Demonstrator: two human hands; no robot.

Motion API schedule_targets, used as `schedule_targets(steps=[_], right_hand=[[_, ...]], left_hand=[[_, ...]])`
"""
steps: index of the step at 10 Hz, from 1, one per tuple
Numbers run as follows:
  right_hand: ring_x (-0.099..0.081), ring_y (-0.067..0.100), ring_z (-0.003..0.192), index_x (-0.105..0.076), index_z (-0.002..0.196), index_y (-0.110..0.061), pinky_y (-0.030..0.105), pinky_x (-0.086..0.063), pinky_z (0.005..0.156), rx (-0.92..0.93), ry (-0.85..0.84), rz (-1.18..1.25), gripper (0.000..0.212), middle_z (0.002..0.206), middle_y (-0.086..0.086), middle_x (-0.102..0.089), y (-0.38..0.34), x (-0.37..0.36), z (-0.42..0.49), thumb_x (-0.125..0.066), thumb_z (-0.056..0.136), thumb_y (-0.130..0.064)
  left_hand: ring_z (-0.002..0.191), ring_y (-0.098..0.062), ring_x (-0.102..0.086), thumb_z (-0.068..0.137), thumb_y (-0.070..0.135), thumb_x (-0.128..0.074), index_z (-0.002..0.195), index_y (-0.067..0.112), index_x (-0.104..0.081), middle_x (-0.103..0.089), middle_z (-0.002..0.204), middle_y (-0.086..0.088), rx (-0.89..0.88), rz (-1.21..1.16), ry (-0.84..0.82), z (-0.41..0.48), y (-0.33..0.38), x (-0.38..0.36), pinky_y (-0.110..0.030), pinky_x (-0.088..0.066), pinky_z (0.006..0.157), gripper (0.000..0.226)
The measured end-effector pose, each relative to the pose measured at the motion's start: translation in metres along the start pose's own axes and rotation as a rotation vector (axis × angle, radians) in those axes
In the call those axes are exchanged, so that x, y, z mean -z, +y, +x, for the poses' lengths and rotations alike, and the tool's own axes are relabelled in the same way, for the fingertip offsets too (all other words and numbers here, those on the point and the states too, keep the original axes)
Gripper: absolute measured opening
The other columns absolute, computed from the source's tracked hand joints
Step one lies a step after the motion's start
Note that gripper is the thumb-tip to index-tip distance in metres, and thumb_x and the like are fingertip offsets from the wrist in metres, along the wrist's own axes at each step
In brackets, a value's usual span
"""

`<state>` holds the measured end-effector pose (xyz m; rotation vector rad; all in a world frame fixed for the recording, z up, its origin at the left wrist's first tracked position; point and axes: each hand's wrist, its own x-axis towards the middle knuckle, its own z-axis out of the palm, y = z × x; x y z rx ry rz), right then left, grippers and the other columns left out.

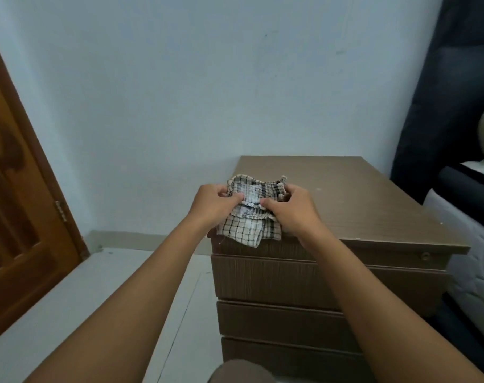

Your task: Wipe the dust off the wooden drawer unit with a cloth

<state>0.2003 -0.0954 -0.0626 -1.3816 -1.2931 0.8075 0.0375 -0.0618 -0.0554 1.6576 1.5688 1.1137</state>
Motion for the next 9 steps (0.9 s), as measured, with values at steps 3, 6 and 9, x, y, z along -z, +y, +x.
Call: schedule_targets(steps=[3, 6, 9], right_hand=[[-0.05, 0.016, 0.122, -0.047, 0.137, -0.035, 0.04, -0.043, 0.101, 0.145, 0.102, -0.582, 0.059, 0.132, -0.007, -0.05, 0.021, -0.001, 0.004, -0.061, 0.084, -0.058], [-0.052, 0.014, 0.115, -0.06, 0.127, -0.033, 0.041, -0.036, 0.098, 0.237, 0.051, -0.787, 0.043, 0.12, -0.009, -0.063, 0.027, -0.01, -0.026, -0.056, 0.089, -0.054], [-0.06, 0.016, 0.113, -0.055, 0.133, -0.03, 0.044, -0.036, 0.103, 0.204, -0.012, -0.74, 0.045, 0.126, -0.006, -0.065, 0.009, -0.007, -0.025, -0.053, 0.093, -0.049]], left_hand=[[0.106, -0.021, -0.061, 0.087, 0.046, -0.065, 0.123, 0.013, -0.067, -0.066, 0.126, -0.009, 0.036, 0.37, 0.031, 0.012, -0.025, 0.01, -0.03, -0.047, 0.089, 0.048], [0.089, -0.017, -0.059, 0.089, 0.045, -0.062, 0.115, 0.021, -0.072, -0.072, 0.112, -0.003, -0.054, 0.559, 0.056, -0.012, -0.033, 0.005, -0.031, -0.054, 0.074, 0.037], [0.084, -0.016, -0.056, 0.091, 0.041, -0.059, 0.103, 0.023, -0.074, -0.07, 0.103, -0.002, -0.04, 0.593, 0.071, -0.013, -0.021, 0.007, -0.03, -0.052, 0.07, 0.027]])
